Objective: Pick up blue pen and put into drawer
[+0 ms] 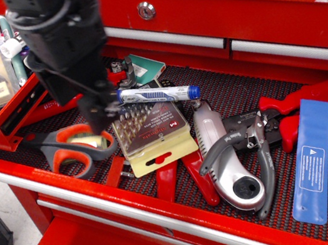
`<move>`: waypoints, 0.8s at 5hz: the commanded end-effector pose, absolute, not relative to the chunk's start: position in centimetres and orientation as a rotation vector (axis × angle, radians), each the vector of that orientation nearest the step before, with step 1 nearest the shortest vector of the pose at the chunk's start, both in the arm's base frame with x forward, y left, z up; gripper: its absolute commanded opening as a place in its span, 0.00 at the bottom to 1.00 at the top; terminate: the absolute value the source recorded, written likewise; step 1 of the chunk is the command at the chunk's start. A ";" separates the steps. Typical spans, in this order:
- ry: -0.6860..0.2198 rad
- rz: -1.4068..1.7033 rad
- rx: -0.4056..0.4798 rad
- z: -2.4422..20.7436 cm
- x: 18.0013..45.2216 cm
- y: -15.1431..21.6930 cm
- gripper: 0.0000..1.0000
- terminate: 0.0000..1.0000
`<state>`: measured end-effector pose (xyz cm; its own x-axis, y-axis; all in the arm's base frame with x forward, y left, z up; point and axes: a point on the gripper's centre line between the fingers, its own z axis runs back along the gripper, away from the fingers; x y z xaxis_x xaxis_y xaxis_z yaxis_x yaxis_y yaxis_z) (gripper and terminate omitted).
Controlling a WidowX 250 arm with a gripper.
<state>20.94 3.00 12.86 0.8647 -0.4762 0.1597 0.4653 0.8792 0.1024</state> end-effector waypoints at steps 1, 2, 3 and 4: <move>-0.197 -0.908 0.032 12.7 26.1 3.0 1.00 0.00; -0.228 -1.157 0.020 11.3 27.5 1.9 1.00 0.00; -0.290 -1.274 0.030 9.4 29.4 1.4 1.00 0.00; -0.334 -1.264 0.024 8.0 30.5 1.0 1.00 0.00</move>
